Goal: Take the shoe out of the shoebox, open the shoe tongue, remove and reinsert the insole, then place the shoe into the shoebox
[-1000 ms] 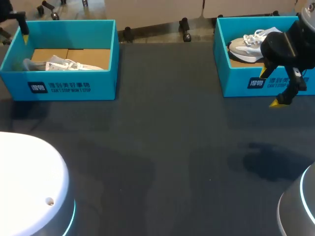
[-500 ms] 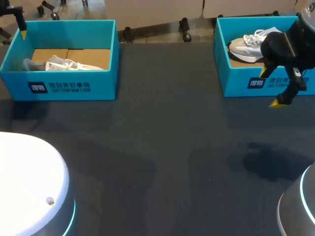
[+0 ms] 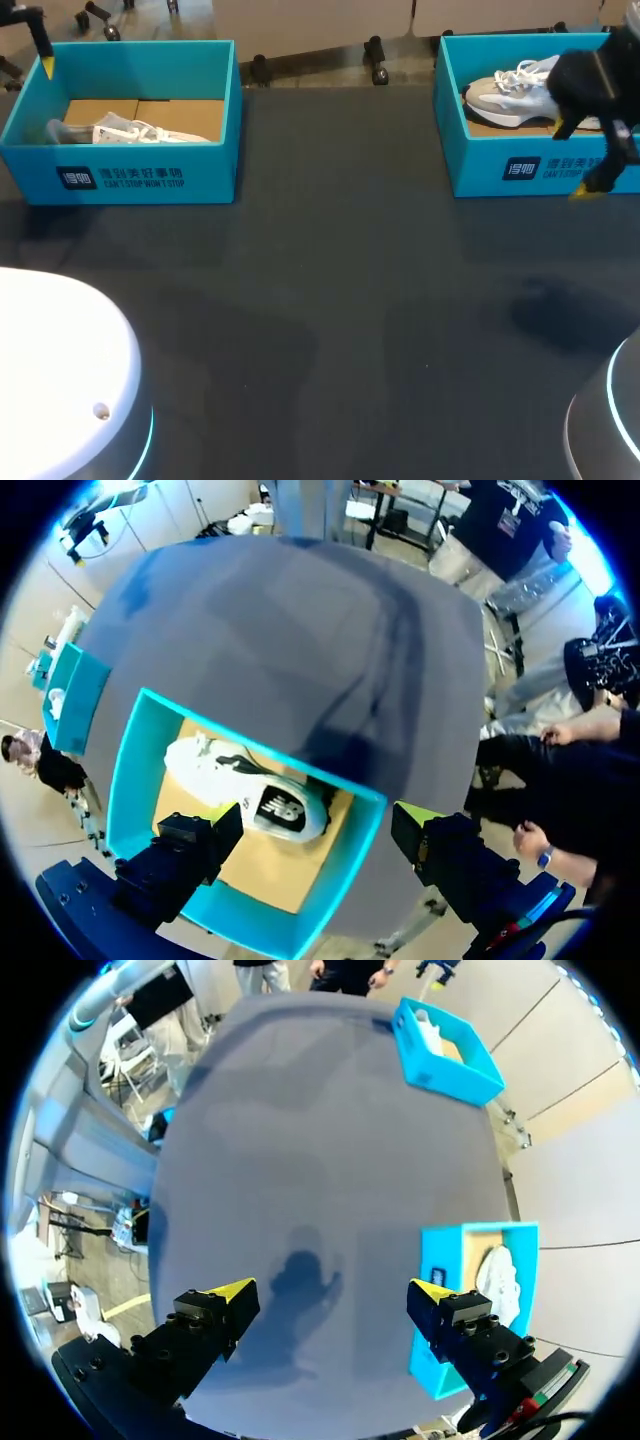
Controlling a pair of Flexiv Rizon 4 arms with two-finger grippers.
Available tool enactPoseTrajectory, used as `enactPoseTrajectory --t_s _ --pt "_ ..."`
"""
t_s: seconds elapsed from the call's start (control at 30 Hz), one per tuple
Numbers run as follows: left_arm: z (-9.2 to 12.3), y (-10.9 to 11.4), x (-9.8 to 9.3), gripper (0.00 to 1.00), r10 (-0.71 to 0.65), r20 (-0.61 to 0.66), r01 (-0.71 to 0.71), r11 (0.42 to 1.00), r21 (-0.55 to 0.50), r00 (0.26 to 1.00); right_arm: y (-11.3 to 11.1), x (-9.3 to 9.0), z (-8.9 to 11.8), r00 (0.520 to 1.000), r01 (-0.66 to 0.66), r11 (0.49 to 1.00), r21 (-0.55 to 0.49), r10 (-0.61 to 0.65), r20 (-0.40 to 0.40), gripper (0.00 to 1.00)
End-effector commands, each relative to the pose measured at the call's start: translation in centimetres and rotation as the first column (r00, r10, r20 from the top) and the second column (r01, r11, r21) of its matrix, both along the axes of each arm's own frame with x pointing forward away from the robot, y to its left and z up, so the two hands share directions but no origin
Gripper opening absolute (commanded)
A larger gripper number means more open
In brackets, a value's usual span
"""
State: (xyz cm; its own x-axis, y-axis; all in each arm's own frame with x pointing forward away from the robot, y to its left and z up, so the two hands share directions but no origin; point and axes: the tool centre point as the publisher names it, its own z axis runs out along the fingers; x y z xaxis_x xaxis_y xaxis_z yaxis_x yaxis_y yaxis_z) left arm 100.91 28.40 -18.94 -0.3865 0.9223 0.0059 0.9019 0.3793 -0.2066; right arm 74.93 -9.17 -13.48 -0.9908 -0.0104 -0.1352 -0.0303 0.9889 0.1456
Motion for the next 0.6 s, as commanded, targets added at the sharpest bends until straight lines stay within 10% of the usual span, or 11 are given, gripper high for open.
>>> enactPoseTrajectory --t_s 0.03,0.6 --pt "0.7 -0.4 -0.2 1.00 0.018 -0.051 -0.019 1.000 -0.022 0.999 -2.0 2.5 1.3 1.000 0.006 0.999 -0.033 -0.007 -0.022 1.00" --pt "1.5 -3.2 -4.2 1.00 0.191 -0.027 -0.193 0.972 -0.134 0.981 -9.9 8.8 2.2 0.969 0.247 0.969 -0.033 -0.246 0.032 1.00"
